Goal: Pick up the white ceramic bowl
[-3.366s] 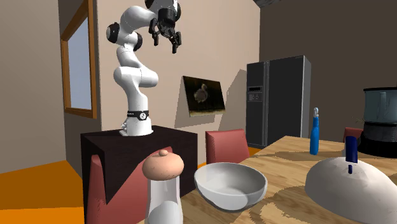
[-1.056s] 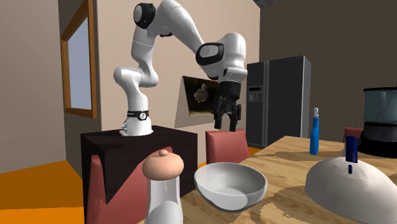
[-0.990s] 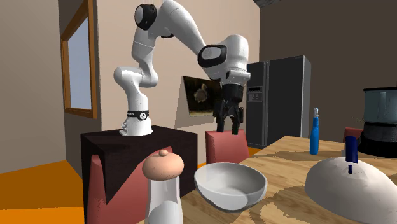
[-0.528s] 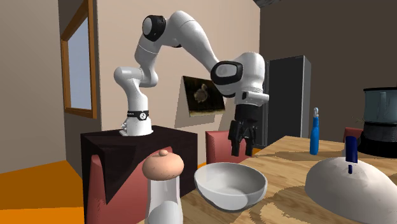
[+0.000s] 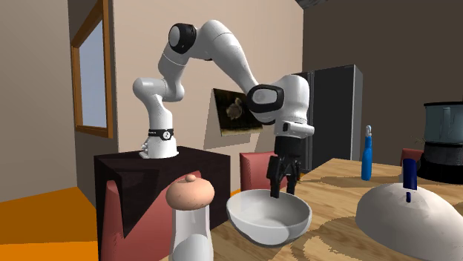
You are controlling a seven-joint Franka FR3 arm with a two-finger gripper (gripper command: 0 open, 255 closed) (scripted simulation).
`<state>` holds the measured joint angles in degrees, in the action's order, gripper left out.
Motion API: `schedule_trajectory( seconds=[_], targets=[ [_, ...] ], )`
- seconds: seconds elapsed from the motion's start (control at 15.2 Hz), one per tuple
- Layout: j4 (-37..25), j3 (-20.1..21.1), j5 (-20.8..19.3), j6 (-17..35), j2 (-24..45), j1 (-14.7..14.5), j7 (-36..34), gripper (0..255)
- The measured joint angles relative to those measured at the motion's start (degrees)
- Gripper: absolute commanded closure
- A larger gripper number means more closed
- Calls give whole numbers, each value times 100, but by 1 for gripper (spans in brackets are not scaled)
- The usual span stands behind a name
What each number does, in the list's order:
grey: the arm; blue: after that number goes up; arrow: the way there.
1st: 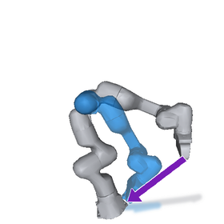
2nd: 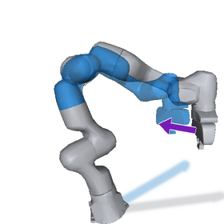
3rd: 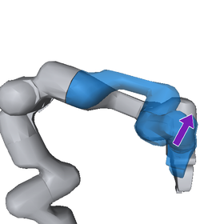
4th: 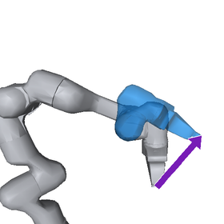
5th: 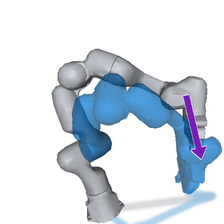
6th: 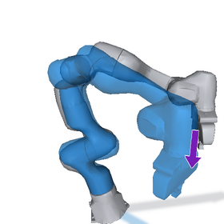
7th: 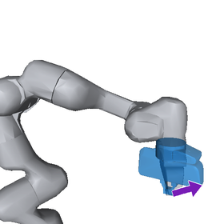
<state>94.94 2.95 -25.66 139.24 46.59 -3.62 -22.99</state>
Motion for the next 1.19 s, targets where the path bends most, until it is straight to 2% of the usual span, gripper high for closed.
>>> schedule_trajectory(
  seconds=[0.66,1.19],
  targets=[
    [-27,-4,-3,9,32,-5,-7,255],
    [151,75,81,-261,-416,38,105,255]
  ],
)
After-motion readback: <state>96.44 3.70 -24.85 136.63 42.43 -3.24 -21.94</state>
